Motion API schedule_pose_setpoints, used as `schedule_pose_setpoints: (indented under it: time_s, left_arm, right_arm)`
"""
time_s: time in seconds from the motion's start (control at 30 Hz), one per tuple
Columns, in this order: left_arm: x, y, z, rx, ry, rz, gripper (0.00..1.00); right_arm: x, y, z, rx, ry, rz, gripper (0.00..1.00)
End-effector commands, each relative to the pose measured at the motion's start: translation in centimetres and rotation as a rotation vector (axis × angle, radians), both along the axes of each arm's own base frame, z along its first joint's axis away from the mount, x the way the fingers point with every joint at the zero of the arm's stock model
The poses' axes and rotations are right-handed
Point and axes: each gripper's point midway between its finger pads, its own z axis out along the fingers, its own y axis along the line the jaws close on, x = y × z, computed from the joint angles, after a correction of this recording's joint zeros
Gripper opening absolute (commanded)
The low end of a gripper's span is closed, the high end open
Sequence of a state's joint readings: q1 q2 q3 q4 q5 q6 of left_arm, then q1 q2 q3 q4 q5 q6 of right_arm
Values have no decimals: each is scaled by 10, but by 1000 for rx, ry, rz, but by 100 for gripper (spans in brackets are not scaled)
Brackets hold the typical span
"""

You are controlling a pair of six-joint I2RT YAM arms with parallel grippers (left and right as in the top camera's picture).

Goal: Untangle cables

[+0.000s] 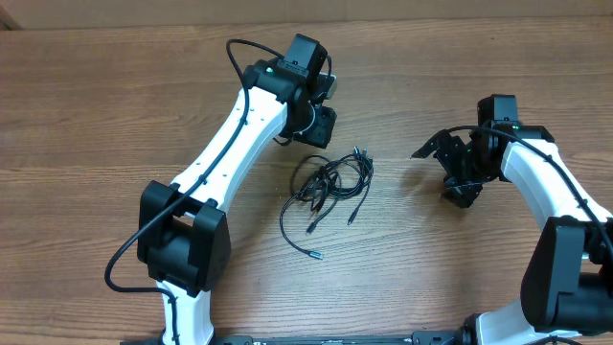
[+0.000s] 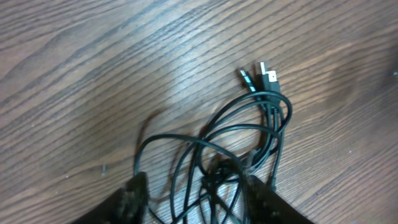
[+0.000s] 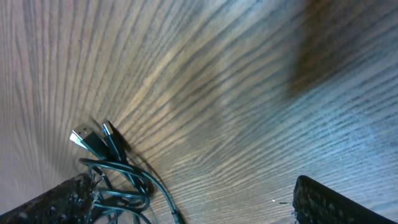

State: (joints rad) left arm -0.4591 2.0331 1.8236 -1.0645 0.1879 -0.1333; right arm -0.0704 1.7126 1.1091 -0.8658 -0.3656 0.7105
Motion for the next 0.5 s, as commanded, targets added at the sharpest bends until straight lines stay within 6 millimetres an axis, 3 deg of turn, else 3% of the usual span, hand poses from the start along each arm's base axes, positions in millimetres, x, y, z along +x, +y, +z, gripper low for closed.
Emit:
schedule_pose_setpoints:
  time_s: [0.0, 0.1, 0.27, 0.47]
  left_arm:
    - [-3, -4, -4, -7, 11, -7, 40]
    - [-6, -3, -5, -1, 23, -9, 44]
    - [-18, 3, -10, 24, 78, -8, 81]
    - [-38, 3, -20, 50, 148, -29, 84]
  right_arm:
    - [1, -2, 0, -11, 3, 4, 100]
    - [-1, 3, 0, -10, 6, 20, 100]
    - [-3, 20, 0, -12, 3, 76, 100]
    - [-6, 41, -1, -31, -7, 146, 100]
